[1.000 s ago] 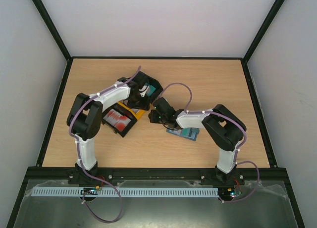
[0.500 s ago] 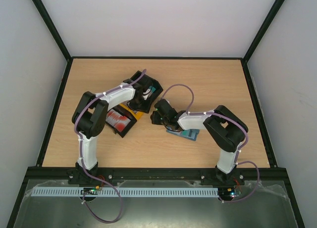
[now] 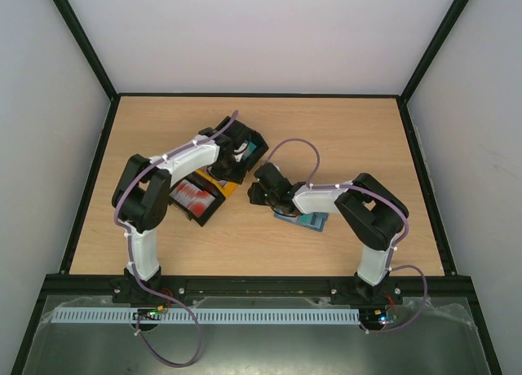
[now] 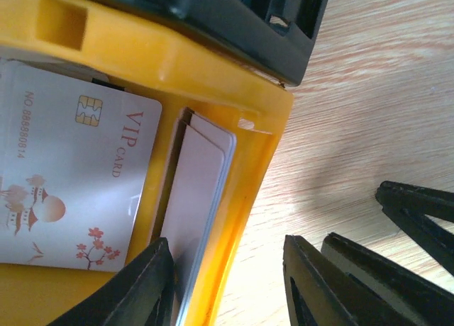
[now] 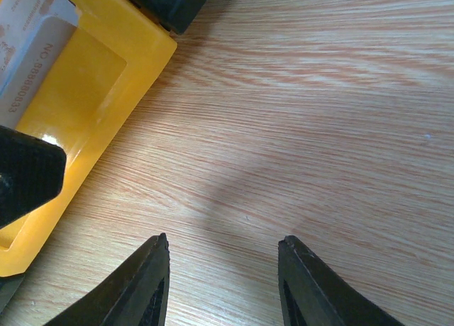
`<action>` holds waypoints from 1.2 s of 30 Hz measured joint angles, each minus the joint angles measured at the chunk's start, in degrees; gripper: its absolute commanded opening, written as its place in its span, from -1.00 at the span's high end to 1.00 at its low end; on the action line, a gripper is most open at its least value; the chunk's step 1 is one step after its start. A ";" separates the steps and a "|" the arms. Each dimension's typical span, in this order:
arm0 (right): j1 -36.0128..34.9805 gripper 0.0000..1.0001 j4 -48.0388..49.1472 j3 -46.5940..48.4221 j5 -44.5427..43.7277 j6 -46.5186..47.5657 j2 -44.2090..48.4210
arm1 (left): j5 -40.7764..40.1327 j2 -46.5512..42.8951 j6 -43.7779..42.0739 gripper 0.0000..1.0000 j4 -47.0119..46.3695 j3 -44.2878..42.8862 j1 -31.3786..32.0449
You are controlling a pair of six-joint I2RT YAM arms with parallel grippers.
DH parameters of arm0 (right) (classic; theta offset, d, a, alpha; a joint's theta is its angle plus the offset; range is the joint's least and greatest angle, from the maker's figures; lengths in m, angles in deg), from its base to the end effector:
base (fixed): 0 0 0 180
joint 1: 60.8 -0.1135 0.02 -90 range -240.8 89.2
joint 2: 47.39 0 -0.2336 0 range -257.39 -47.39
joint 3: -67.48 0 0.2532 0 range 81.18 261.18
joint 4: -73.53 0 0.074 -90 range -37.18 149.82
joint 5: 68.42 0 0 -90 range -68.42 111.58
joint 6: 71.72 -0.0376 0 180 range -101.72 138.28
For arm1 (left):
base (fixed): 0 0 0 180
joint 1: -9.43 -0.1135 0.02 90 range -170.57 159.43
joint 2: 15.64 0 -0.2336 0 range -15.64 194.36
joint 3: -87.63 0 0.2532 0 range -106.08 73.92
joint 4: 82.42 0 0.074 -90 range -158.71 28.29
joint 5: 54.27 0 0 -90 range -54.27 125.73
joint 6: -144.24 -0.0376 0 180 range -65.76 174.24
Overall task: Put the credit cards into the card holder
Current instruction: Pick up the credit card from the storage box.
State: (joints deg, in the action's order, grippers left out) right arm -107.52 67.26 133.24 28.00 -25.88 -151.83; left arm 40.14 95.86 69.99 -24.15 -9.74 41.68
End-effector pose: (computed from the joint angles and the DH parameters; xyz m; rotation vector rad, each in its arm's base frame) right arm 0.2401 0.2611 0.1028 -0.1156 2.5334 0.8489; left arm 0.3239 -0.2078 0.1628 0.4301 2.8464 -0.2825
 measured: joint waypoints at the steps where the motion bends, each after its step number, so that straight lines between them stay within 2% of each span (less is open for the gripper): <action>1: 0.00 0.17 0.00 0.00 0.00 0.00 0.00 | -0.09 -0.04 0.00 0.16 0.02 0.00 0.00; 3: 0.04 0.17 0.00 0.00 0.02 0.00 0.00 | -0.20 -0.04 0.04 0.10 0.07 0.00 -0.02; 5: 0.09 0.17 0.00 0.00 0.02 -0.02 0.00 | -0.35 -0.04 0.09 -0.17 0.09 0.00 -0.02; 7: 0.13 0.17 0.02 0.00 0.02 -0.02 0.00 | -0.74 -0.04 0.24 -0.31 0.11 0.00 -0.02; 12: 0.15 0.17 0.07 0.00 0.04 -0.02 0.00 | -2.10 0.02 0.02 -0.37 -0.11 0.00 -0.02; 20: 0.26 0.17 0.09 0.00 0.04 -0.02 0.00 | -2.45 3.72 -0.68 -0.30 -1.16 -0.31 0.09; 28: 0.57 0.17 0.09 0.00 0.04 -0.02 -0.02 | -1.90 4.00 -1.22 0.01 -0.96 -0.31 0.59; 36: 0.63 0.17 0.11 0.00 0.04 -0.02 -0.02 | -1.95 2.69 -0.96 0.16 0.07 -0.31 0.50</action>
State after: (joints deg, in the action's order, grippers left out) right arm -106.88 67.37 133.24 28.04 -25.90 -151.85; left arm 38.19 98.55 69.03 -24.09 -10.05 42.18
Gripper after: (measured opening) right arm 0.415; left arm 0.449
